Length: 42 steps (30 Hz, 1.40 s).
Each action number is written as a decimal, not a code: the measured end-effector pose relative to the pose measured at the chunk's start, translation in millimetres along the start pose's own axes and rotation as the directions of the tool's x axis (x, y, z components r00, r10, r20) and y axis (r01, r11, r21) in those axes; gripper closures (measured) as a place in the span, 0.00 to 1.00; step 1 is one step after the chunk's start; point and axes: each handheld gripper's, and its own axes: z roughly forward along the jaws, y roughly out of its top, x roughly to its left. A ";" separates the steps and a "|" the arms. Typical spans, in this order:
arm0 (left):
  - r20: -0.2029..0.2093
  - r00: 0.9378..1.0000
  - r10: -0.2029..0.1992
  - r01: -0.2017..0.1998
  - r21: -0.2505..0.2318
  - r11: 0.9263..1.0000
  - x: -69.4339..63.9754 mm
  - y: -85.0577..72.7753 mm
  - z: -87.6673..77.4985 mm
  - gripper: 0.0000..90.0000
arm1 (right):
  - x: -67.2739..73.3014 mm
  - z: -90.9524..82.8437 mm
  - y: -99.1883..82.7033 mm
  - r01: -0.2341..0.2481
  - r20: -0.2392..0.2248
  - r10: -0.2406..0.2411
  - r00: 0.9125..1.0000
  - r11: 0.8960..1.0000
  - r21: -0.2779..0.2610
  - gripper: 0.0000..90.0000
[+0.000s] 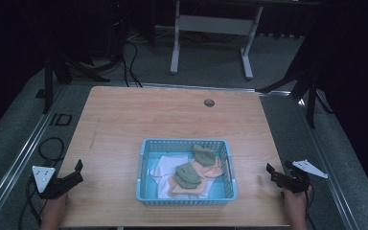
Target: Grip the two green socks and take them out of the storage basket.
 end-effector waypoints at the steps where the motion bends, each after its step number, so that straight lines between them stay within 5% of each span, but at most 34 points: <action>1: 0.000 1.000 0.000 0.000 0.000 1.000 0.0 0.0 0.0 0.01 | 0.5 -0.4 -0.1 0.019 -0.007 -0.019 1.000 1.000 -0.009 0.17; 3: 0.001 1.000 0.003 -0.003 0.003 1.000 -0.2 0.1 0.4 0.00 | 1.5 -0.7 -0.2 0.031 -0.002 -0.031 1.000 0.999 -0.008 0.19; 4: 0.000 1.000 0.003 -0.003 0.004 1.000 -0.1 0.1 0.4 0.01 | 3.4 -1.5 -0.9 0.080 0.031 -0.080 0.996 0.997 0.006 0.19; 6: 0.001 1.000 0.002 -0.002 0.005 1.000 0.0 0.2 0.5 0.01 | 1.3 -3.4 -1.8 0.077 0.028 -0.077 0.997 0.997 0.001 0.19; 10: -0.001 1.000 0.003 -0.003 0.005 1.000 -0.2 0.1 0.7 0.01 | -7.6 -6.3 -2.0 0.042 -0.045 -0.042 0.998 0.999 0.002 0.17; 11: 0.000 1.000 0.002 -0.002 0.006 1.000 0.0 0.2 0.6 0.01 | -14.1 -8.4 -1.7 0.079 -0.086 -0.076 0.993 0.996 0.038 0.17; 13: 0.000 1.000 -0.001 0.001 0.006 1.000 0.3 0.1 0.7 0.01 | -20.1 -9.9 -2.4 0.060 -0.154 -0.051 0.987 0.997 0.055 0.16; 19: 0.000 1.000 -0.001 0.001 0.006 1.000 0.3 0.0 0.4 0.01 | -19.5 -7.7 -6.3 0.130 -0.239 -0.095 0.966 0.982 0.136 0.17; 25: 0.004 1.000 0.000 0.000 0.009 1.000 0.1 0.1 0.8 0.01 | -7.5 -4.1 1.1 0.168 -0.389 -0.085 0.917 0.968 0.184 0.18; 27: 0.004 1.000 0.000 0.000 0.008 1.000 0.1 0.0 0.7 0.01 | -5.3 -3.2 3.2 0.181 -0.399 -0.091 0.912 0.964 0.193 0.17; 32: 0.005 1.000 0.000 0.000 0.009 1.000 0.0 0.0 0.7 0.01 | 12.5 0.7 17.1 0.340 -0.493 -0.205 0.845 0.919 0.200 0.16; 33: 0.005 1.000 0.000 0.000 0.009 1.000 0.0 0.0 0.7 0.01 | 12.5 0.7 17.1 0.340 -0.493 -0.205 0.845 0.919 0.200 0.16; 35: 0.005 1.000 0.000 -0.001 0.009 1.000 0.0 0.0 0.6 0.01 | 18.0 -0.2 24.5 0.377 -0.521 -0.231 0.821 0.906 0.191 0.18; 39: 0.011 1.000 0.004 -0.004 0.014 1.000 -0.1 0.0 0.8 0.01 | 23.7 -1.4 37.0 0.375 -0.549 -0.217 0.807 0.906 0.194 0.21; 42: 0.010 1.000 0.006 -0.006 0.013 1.000 -0.4 -0.1 0.8 0.01 | 30.3 -2.1 46.5 0.404 -0.558 -0.233 0.797 0.892 0.205 0.21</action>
